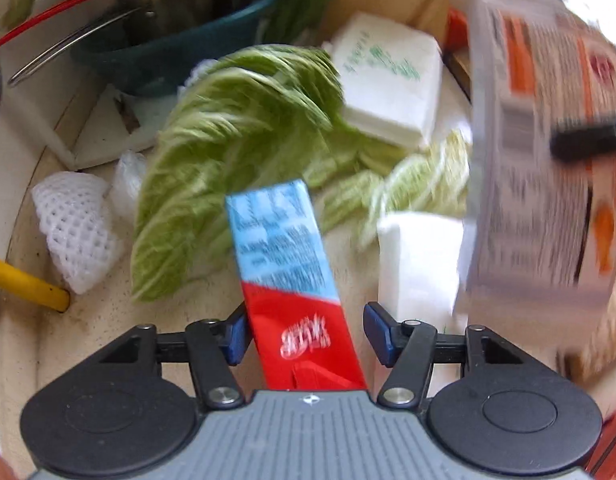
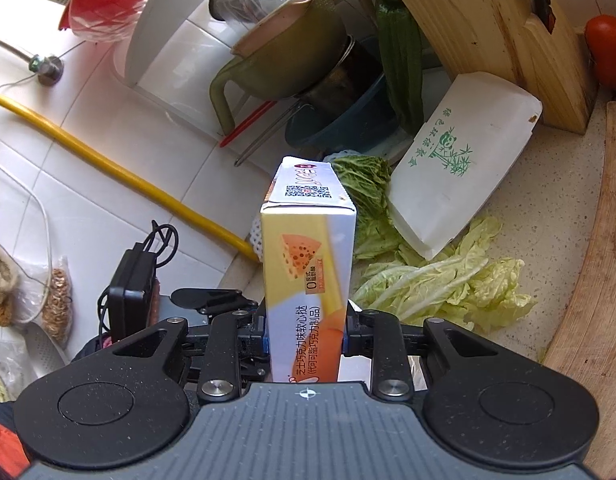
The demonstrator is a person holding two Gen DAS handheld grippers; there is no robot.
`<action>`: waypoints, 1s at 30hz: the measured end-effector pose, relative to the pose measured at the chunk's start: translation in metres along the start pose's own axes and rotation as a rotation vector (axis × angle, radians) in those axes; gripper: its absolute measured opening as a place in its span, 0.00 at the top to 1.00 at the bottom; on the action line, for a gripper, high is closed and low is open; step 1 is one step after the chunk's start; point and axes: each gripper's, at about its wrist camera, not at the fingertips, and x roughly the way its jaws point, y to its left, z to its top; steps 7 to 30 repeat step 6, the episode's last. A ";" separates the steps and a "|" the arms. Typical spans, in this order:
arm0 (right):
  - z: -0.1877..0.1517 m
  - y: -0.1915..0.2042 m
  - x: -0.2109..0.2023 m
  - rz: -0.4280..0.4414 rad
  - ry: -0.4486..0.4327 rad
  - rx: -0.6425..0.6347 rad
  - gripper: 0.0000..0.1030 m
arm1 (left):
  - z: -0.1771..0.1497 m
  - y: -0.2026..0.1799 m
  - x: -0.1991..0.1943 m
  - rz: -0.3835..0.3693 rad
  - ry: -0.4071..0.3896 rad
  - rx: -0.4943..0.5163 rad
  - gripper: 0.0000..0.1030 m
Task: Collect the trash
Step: 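Raise the held snack box away from the counter with the right tool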
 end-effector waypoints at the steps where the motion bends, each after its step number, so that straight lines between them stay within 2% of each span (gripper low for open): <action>1: 0.000 0.001 0.002 -0.006 0.007 0.003 0.65 | 0.003 0.003 0.002 -0.002 -0.007 -0.024 0.47; 5: 0.001 0.009 0.003 -0.019 0.024 -0.025 0.65 | 0.014 0.007 0.014 0.057 -0.023 -0.084 0.48; 6: 0.001 0.012 0.003 -0.028 0.031 -0.035 0.65 | 0.014 0.006 0.018 0.060 -0.017 -0.095 0.52; 30: 0.001 0.012 0.003 -0.028 0.031 -0.035 0.65 | 0.014 0.006 0.018 0.060 -0.017 -0.095 0.52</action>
